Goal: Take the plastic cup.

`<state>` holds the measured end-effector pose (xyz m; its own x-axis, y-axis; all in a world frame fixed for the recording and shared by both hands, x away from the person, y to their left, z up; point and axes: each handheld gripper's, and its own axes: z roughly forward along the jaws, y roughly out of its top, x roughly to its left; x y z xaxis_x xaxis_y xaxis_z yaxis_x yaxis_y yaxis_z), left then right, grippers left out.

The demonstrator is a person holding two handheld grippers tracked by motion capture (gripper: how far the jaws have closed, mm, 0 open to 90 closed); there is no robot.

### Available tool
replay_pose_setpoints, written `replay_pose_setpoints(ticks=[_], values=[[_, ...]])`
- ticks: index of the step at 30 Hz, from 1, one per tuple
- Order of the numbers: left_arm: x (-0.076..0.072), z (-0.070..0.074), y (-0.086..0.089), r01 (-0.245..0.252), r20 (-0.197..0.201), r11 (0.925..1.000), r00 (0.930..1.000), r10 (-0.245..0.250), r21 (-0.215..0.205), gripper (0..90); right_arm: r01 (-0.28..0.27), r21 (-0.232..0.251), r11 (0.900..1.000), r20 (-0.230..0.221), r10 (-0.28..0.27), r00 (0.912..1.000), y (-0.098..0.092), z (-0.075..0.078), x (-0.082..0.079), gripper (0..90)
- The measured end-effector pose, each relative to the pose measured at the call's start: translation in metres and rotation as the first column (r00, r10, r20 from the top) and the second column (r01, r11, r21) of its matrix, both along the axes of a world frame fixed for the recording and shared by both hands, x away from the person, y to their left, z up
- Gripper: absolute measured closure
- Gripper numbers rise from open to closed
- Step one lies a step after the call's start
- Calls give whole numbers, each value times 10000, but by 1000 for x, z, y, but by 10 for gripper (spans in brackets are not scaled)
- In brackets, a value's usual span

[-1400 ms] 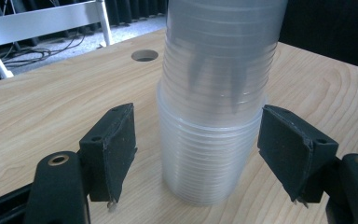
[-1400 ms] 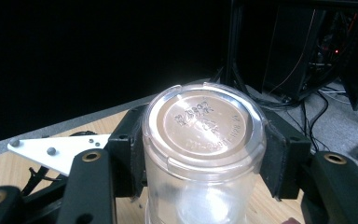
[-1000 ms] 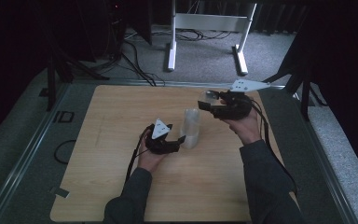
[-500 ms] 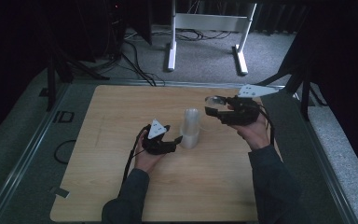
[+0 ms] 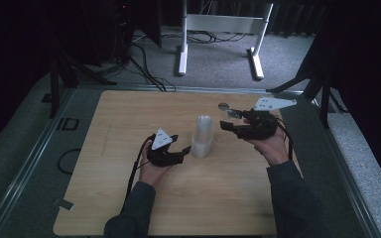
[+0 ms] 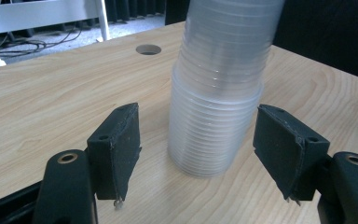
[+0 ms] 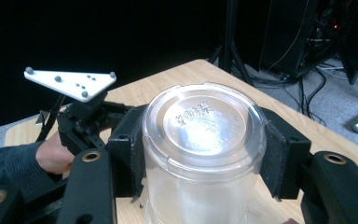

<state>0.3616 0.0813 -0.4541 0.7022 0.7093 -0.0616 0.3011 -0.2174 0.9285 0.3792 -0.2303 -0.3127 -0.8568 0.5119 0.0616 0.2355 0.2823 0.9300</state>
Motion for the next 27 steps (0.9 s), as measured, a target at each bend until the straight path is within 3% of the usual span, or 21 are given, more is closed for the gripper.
replay_pose_setpoints(ticks=[12,21,27], values=[[-12,4,2,314,126,9994,9994,-312,-134,301,-150,-211,9997,-264,144,9995,2,-16,-4,413],[-23,13,-2,1028,234,9947,9944,-1026,-43,296,-389,-572,9976,-291,373,9989,9,-25,-6,413],[-27,20,-2,1182,383,9929,9923,-1176,-159,293,-417,-633,9971,-320,397,9987,12,-27,-7,413]])
